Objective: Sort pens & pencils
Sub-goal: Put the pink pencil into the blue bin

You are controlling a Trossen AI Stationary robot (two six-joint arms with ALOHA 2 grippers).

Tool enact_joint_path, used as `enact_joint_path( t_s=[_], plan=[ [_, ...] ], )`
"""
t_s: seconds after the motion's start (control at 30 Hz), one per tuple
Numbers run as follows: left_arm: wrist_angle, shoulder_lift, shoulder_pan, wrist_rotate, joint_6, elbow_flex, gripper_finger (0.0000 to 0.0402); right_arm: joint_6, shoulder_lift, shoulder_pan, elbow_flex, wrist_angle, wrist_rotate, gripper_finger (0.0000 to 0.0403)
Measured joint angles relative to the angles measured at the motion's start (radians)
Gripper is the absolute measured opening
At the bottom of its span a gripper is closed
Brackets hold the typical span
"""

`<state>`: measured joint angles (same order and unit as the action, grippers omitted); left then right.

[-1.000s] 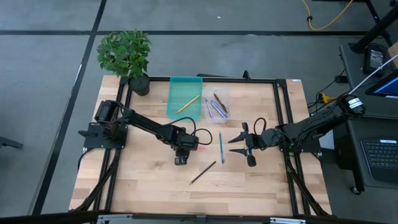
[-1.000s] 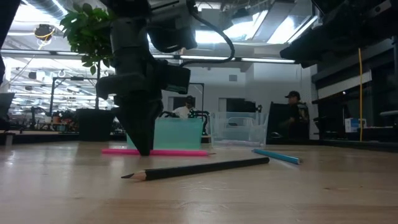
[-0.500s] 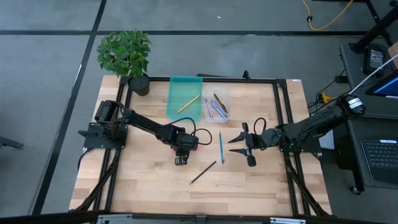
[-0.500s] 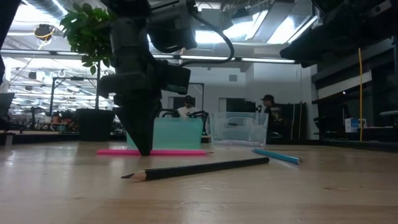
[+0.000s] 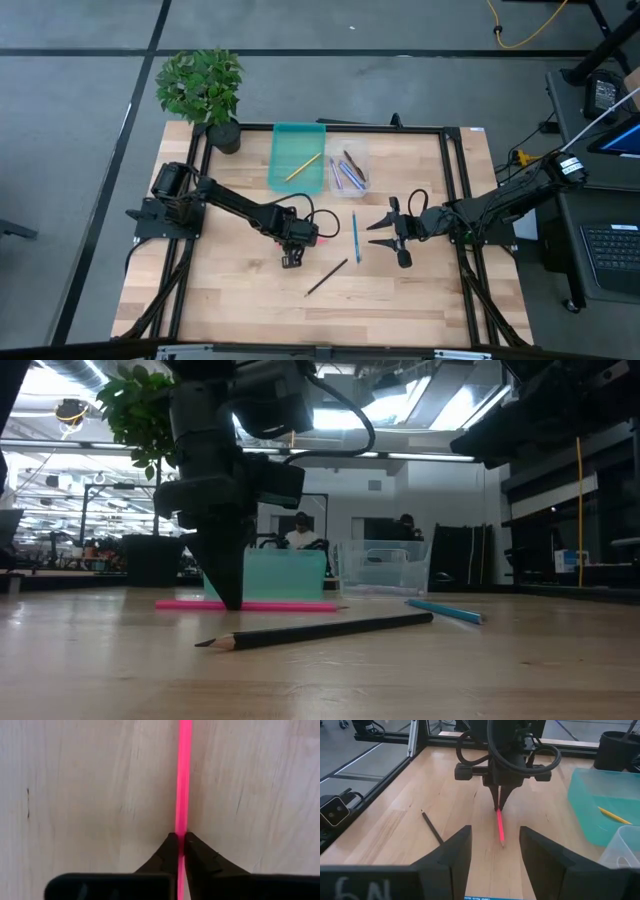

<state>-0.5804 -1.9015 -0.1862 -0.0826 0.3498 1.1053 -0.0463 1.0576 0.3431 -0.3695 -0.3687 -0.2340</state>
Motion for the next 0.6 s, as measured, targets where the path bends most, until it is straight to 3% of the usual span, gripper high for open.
enact_joint_path(
  t_s=[0.6],
  plan=[
    [0.012,0.039,-0.018,-0.023,-0.036,-0.008,0.0003,-0.006,0.000,0.001,0.000,0.009,0.001,0.0167]
  ],
)
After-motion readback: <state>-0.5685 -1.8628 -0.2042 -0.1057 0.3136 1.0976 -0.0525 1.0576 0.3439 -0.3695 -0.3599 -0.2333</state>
